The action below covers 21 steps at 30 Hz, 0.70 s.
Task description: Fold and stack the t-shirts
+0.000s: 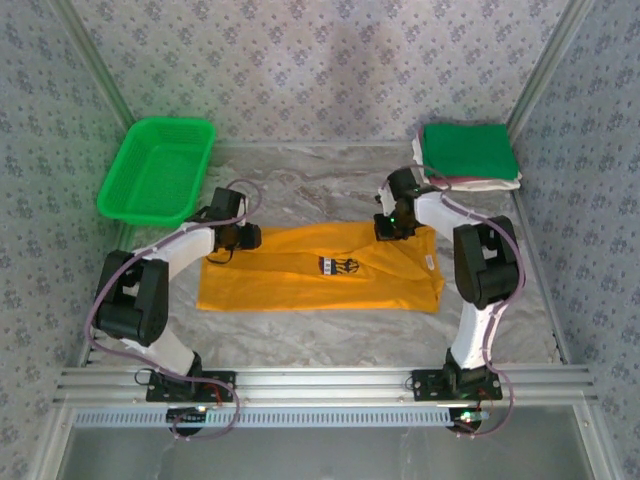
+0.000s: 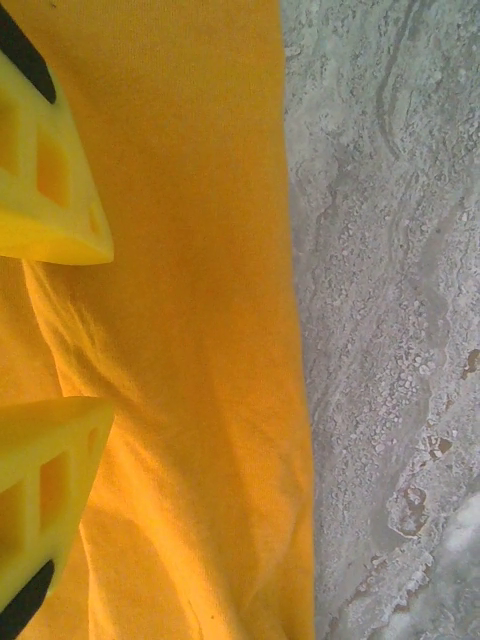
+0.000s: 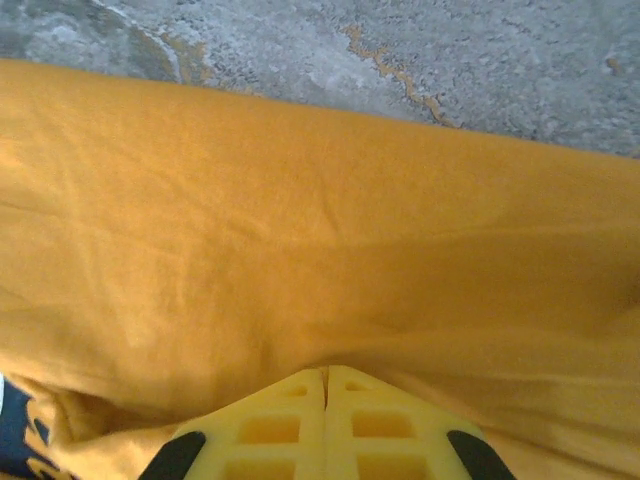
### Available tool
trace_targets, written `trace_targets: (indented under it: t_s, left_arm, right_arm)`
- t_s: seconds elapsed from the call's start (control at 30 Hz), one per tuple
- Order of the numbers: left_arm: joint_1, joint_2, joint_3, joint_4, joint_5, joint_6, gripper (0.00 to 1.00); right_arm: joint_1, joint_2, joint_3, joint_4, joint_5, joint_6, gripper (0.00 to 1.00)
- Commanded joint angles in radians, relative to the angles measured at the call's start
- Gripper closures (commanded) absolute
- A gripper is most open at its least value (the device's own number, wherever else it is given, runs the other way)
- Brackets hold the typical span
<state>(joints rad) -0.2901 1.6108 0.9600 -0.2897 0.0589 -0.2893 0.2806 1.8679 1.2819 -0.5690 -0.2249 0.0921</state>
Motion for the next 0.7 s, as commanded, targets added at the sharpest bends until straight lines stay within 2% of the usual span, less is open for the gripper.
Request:
trace_targets:
  t_s: [0.0, 0.07, 0.27, 0.4, 0.47, 0.6, 0.63, 0.67]
  left_arm:
    - [-0.002, 0.017, 0.012, 0.012, -0.011, -0.016, 0.61]
    - [0.0, 0.026, 0.011, 0.017, -0.014, -0.018, 0.61]
    - [0.001, 0.05, 0.01, 0.016, -0.03, -0.025, 0.61]
    - [0.002, 0.047, 0.005, 0.015, -0.047, -0.036, 0.61]
    - [0.002, 0.049, 0.007, 0.01, -0.049, -0.036, 0.62]
    - [0.002, 0.05, 0.001, 0.012, -0.066, -0.039, 0.62]
    - [0.002, 0.051, 0.003, 0.013, -0.067, -0.039, 0.62]
    - [0.003, 0.052, 0.005, 0.012, -0.068, -0.04, 0.62]
  right_arm:
    - [0.024, -0.089, -0.023, -0.021, 0.015, 0.005, 0.95]
    - [0.037, -0.108, -0.034, -0.039, 0.018, 0.007, 1.0]
    - [0.121, -0.21, -0.121, -0.078, 0.067, 0.048, 0.98]
    - [0.197, -0.299, -0.197, -0.096, 0.125, 0.169, 0.98]
    - [0.269, -0.35, -0.236, -0.116, 0.167, 0.234, 0.96]
    - [0.373, -0.423, -0.326, -0.126, 0.178, 0.343, 0.85]
    - [0.391, -0.436, -0.346, -0.135, 0.18, 0.369, 0.78]
    - [0.404, -0.447, -0.362, -0.147, 0.177, 0.393, 0.65]
